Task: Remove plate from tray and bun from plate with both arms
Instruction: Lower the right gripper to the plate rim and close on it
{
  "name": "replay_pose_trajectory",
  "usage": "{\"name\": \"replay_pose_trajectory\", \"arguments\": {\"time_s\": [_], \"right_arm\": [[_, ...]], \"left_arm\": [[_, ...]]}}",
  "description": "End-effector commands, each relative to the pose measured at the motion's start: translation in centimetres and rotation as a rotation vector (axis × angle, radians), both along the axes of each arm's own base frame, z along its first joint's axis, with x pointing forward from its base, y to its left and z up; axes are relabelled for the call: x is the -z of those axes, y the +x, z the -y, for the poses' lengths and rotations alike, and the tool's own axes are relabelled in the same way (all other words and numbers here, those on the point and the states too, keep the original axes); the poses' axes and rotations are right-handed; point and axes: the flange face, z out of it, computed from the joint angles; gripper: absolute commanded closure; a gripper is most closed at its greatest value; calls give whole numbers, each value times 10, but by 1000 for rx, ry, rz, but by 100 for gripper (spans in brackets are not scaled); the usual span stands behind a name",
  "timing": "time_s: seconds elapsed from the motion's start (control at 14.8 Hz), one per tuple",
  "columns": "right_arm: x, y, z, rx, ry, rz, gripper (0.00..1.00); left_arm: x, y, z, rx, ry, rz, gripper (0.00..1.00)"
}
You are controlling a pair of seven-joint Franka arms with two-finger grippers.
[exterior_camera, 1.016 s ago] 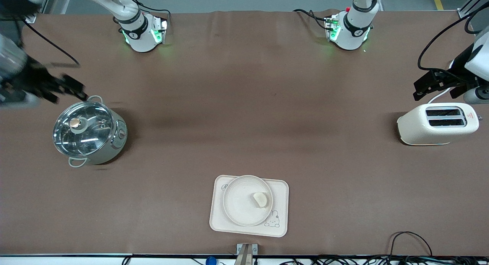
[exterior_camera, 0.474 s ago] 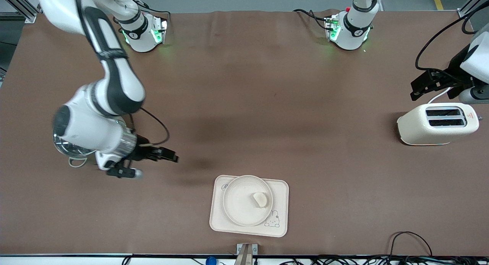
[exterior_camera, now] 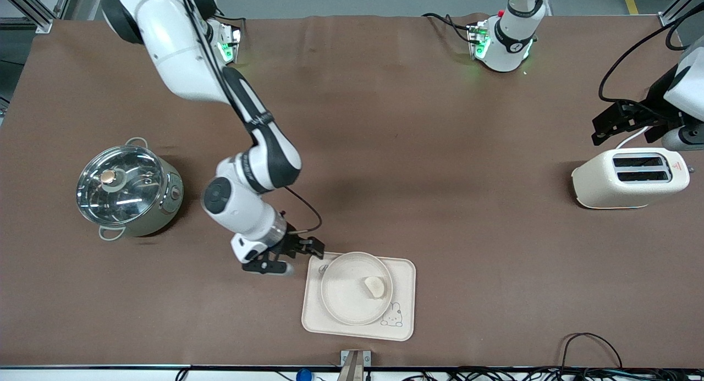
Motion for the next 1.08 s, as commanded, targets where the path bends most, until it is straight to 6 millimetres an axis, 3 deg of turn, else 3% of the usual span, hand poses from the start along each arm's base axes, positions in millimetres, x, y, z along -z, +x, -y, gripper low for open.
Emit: {"name": "replay_pose_trajectory", "arguments": {"time_s": [0.0,0.27,0.54,0.74,1.02], "right_arm": [[20,29,-7,2,3,57,14],[57,40,1,83,31,84,21],[75,35,-7,66,18,80,40],[73,38,-2,63,13,88,40],[56,45,6,52,4,108,39]], "left_arm": [[-4,0,-1,6,-12,-4,0],[-4,0,-1,6,-12,-4,0],[-4,0,-1,6,-12,-4,0],[-4,0,0,8,-15,-4,0],[-4,0,0,8,-15,-4,0]]}}
